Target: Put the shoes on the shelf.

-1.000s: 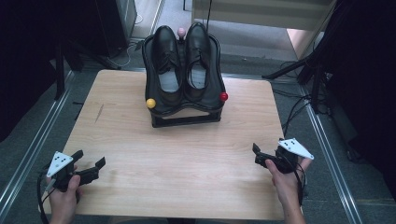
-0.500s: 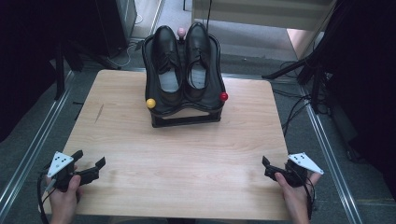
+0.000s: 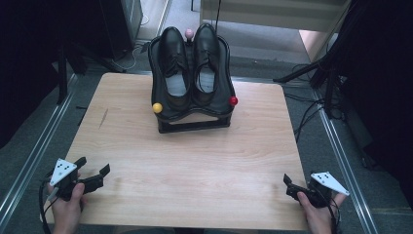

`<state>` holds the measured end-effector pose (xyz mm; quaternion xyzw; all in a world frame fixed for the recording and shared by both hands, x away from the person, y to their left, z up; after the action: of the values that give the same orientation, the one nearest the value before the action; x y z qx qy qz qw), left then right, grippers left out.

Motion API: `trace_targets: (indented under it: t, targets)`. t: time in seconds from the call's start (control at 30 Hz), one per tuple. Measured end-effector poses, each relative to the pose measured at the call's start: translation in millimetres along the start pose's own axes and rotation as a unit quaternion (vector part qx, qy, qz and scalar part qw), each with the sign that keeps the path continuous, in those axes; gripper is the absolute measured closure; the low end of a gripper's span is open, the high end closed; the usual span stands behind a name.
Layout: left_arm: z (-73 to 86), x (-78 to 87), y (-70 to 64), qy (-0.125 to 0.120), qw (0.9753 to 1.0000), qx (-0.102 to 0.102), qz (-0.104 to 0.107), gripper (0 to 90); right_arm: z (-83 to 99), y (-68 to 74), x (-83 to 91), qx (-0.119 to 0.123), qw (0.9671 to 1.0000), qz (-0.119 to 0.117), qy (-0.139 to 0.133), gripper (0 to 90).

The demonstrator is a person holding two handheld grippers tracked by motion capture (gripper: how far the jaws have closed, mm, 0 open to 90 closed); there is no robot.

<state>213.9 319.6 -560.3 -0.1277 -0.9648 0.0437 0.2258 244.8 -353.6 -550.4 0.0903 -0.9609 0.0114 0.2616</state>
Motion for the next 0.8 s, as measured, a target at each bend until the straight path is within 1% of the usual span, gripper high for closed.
trace_targets:
  t: [0.13, 0.27, 0.4, 0.47, 0.63, 0.73, 0.8]
  targets:
    - [0.1, 0.0, 0.0, -0.002, 1.0, -0.001, -0.001, 8.6, 4.4, -4.1, 4.1, -0.007, 1.0, 0.0, 0.002, 0.0]
    - [0.1, 0.2, 0.1, -0.002, 1.0, 0.0, -0.002, 8.6, 8.9, -4.5, 7.3, 0.002, 1.0, -0.003, 0.006, 0.0]
    - [0.1, 0.2, 0.0, -0.003, 1.0, 0.001, -0.003, 8.6, 14.0, -5.3, 10.4, 0.002, 0.9999, -0.005, 0.013, 0.0]
    - [0.2, 0.2, 0.0, -0.003, 1.0, 0.0, -0.003, 8.6, 15.1, -5.6, 12.8, 0.002, 0.9999, -0.006, 0.01, 0.0]
    - [0.2, 0.4, 0.1, -0.004, 1.0, 0.001, -0.004, 8.6, 17.4, -4.6, 16.6, 0.001, 0.9999, -0.012, 0.01, 0.0]
    - [0.2, 0.4, 0.2, -0.004, 1.0, 0.0, -0.004, 8.6, 19.2, -1.9, 19.0, 0.007, 0.9998, -0.017, 0.01, 0.3]
    - [0.2, 0.4, 0.1, -0.004, 1.0, 0.0, -0.003, 8.6, 19.7, -0.9, 19.7, 0.011, 0.9998, -0.016, 0.008, 1.4]
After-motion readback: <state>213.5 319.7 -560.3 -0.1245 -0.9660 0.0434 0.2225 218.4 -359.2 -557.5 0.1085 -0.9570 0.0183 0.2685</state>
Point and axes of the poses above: each handheld gripper's, and its own axes: x roughly backward along the jaws, z roughly out of its underside, y roughly to its left, the point moved 2 cm from there along -x, roughly forward along the jaws, and after that the axes turned 1 degree about z, right-handed, at the moved point
